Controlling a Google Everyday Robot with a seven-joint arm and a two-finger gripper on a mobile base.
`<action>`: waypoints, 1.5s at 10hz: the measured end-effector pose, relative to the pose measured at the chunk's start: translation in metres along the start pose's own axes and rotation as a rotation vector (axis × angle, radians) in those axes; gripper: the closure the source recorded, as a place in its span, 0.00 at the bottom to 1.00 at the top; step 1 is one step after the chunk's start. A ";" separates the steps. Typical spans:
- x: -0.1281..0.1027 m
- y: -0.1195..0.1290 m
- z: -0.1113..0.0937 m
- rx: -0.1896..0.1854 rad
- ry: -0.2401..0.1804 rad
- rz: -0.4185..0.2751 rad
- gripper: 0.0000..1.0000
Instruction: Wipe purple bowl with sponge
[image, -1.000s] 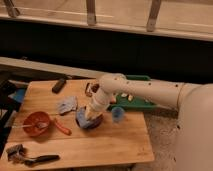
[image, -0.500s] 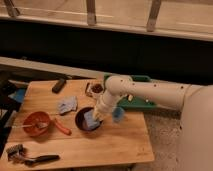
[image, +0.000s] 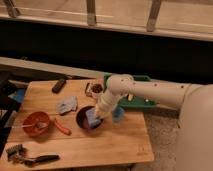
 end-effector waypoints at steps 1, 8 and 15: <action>-0.001 0.010 0.004 -0.011 0.000 -0.018 1.00; 0.028 0.009 0.012 -0.011 0.025 -0.002 1.00; 0.003 0.014 0.005 -0.011 0.002 -0.030 1.00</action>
